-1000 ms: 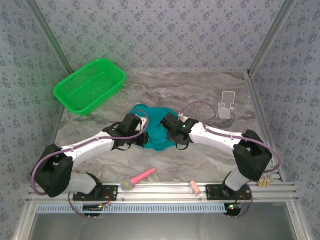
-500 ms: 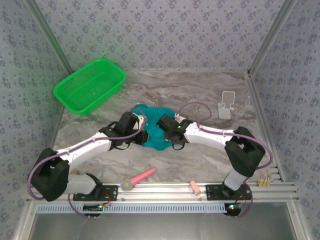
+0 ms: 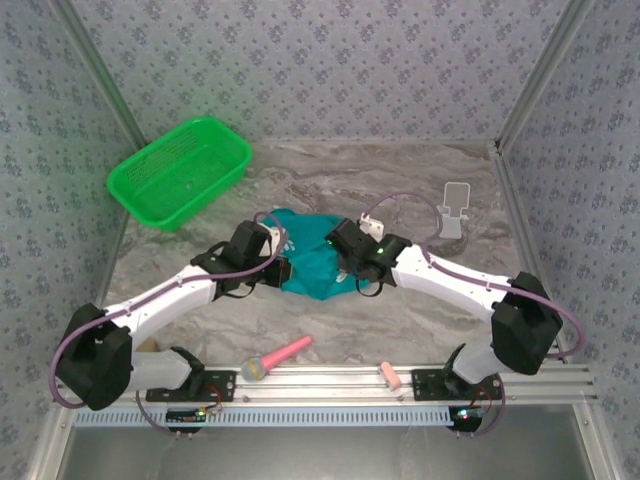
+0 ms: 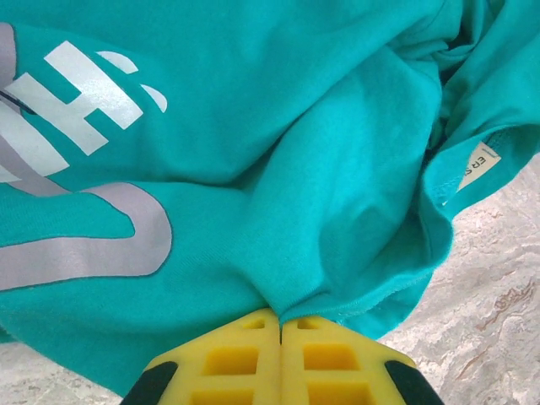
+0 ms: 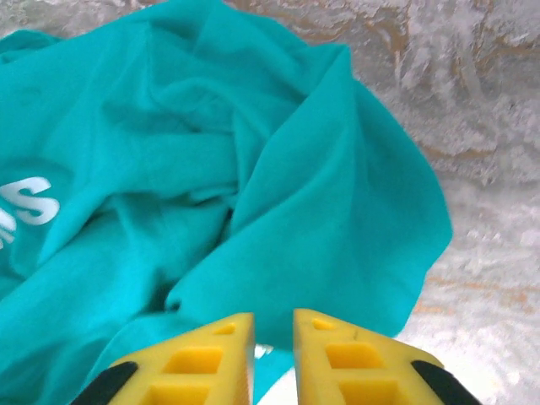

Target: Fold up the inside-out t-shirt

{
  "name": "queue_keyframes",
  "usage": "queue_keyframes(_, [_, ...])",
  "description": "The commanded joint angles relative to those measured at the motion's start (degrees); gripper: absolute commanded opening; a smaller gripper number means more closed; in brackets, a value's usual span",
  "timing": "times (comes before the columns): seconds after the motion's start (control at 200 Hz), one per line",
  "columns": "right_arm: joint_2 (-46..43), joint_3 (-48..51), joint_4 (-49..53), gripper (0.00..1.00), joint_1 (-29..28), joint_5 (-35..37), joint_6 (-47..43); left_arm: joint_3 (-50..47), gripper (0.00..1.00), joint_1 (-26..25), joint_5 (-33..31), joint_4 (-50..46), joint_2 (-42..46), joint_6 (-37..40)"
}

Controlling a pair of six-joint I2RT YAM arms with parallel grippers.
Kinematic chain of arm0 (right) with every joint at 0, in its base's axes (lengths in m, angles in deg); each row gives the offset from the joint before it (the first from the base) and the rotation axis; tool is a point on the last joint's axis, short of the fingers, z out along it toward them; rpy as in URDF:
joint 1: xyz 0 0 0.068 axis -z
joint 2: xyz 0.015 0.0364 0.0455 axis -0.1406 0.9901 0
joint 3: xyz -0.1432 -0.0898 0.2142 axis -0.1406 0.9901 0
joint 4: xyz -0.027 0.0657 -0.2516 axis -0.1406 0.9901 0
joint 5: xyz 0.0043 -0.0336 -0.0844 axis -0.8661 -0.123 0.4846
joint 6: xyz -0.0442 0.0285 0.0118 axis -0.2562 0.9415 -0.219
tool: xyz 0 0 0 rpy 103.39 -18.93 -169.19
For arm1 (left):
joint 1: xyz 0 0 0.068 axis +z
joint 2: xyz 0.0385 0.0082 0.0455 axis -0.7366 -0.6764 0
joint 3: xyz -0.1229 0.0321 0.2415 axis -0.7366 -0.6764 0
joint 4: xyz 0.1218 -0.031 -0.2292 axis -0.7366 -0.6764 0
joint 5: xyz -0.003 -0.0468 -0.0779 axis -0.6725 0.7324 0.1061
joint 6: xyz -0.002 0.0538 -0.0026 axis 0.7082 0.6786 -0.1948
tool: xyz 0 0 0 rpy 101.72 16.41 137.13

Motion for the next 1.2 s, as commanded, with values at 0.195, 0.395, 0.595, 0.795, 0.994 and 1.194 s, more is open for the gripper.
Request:
queue_keyframes(0.195, [2.9, -3.7, 4.9, 0.43, -1.0, -1.6, -4.9, 1.1, 0.02, 1.9, 5.3, 2.7, -2.3, -3.6])
queue_keyframes(0.395, [1.5, -2.2, 8.1, 0.49, -5.8, 1.4, 1.6, 1.3, 0.03, 2.9, 5.4, 3.0, -3.4, -5.5])
queue_keyframes(0.595, [2.8, 3.2, -0.6, 0.49, -5.2, -0.7, 4.8, 1.3, 0.03, 3.0, 6.0, 2.9, -3.2, -5.4])
queue_keyframes(0.795, [6.1, 3.7, -5.5, 0.51, -2.7, -0.4, 4.6, 1.2, 0.04, 3.0, 6.6, 2.8, -2.7, -5.3])
queue_keyframes(0.994, [8.5, 3.9, -8.2, 0.38, -2.4, 0.5, 6.0, 1.2, 0.04, 3.0, 6.7, 3.2, -2.6, -5.5])
queue_keyframes(1.194, [8.9, 4.2, -10.3, 0.36, -2.4, 0.6, 8.9, 1.3, 0.05, 3.1, 7.1, 3.4, -2.8, -5.7])
